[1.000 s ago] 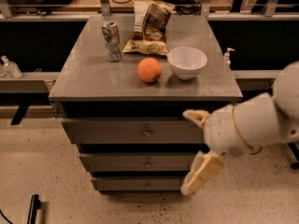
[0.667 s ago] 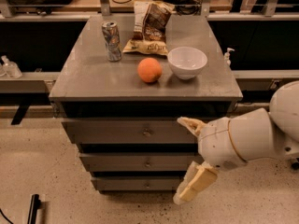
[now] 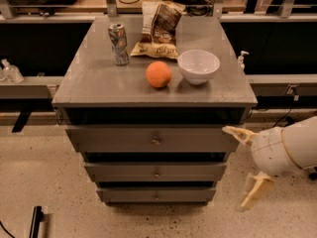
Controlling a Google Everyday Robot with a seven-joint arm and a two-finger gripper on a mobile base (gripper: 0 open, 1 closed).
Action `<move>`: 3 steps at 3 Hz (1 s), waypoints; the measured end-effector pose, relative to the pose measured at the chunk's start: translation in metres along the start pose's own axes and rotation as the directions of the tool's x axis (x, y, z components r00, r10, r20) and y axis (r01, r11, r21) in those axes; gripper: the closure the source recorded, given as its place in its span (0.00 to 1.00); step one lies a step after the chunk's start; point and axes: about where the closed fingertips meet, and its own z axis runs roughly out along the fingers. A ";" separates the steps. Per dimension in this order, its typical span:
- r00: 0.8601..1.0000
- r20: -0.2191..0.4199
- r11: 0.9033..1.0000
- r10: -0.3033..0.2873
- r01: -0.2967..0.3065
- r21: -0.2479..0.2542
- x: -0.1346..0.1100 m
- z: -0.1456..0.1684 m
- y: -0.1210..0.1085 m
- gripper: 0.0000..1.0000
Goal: Open bottom drawer
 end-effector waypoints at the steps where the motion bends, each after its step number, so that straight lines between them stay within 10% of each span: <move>1: 0.998 -0.047 0.999 -0.050 0.050 -0.001 0.060 -0.001 0.007 0.00; 3: 0.994 -0.044 0.993 -0.098 0.095 -0.072 0.063 0.011 0.007 0.00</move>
Offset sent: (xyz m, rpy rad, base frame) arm -0.0018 -0.0444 -0.0314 -0.0501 -0.0241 0.0251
